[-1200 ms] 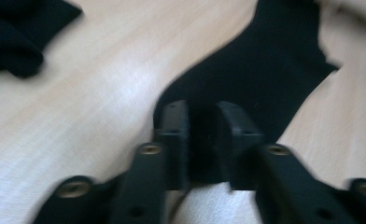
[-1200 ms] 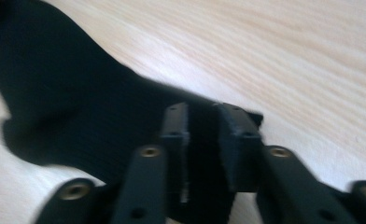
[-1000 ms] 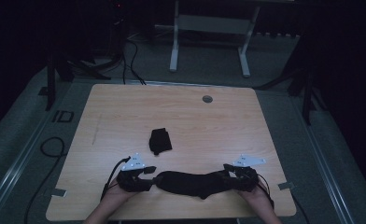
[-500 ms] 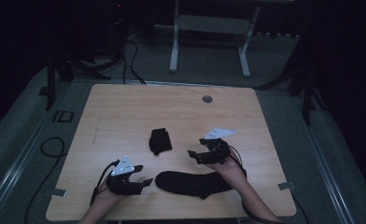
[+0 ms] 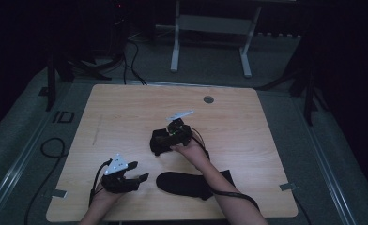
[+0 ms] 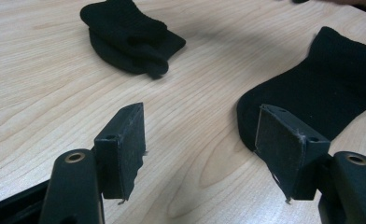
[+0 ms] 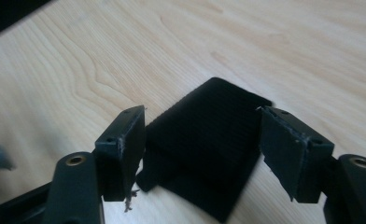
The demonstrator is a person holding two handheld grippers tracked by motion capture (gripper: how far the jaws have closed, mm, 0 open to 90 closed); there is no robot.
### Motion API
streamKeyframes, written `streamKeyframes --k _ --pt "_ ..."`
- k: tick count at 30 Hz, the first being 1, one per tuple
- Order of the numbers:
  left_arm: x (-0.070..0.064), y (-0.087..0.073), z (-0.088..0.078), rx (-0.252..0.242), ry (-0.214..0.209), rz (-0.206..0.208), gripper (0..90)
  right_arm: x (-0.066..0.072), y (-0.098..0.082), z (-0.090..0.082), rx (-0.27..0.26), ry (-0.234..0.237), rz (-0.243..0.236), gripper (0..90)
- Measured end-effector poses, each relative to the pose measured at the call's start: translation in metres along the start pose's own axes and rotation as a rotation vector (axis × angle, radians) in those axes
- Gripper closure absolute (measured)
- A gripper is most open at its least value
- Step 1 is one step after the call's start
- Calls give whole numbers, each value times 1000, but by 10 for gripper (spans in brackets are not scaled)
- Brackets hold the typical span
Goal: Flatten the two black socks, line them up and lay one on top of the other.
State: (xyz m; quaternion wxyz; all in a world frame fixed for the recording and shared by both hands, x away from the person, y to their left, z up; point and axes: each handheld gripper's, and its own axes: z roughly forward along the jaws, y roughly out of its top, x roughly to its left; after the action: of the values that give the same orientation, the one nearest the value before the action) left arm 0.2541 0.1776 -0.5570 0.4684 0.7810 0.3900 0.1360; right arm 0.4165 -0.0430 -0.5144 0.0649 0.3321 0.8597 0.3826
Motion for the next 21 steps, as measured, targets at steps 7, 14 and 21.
streamKeyframes --k 7,14,21 --pt "-1 -1 2 5 -4 3 335 9 -2 42 111 -54 -57 298" --pt "1 0 2 1 -1 -15 335 17 -11 45 130 -126 -146 493" --pt "2 1 4 -7 7 -34 335 15 -12 42 116 -145 -130 753"
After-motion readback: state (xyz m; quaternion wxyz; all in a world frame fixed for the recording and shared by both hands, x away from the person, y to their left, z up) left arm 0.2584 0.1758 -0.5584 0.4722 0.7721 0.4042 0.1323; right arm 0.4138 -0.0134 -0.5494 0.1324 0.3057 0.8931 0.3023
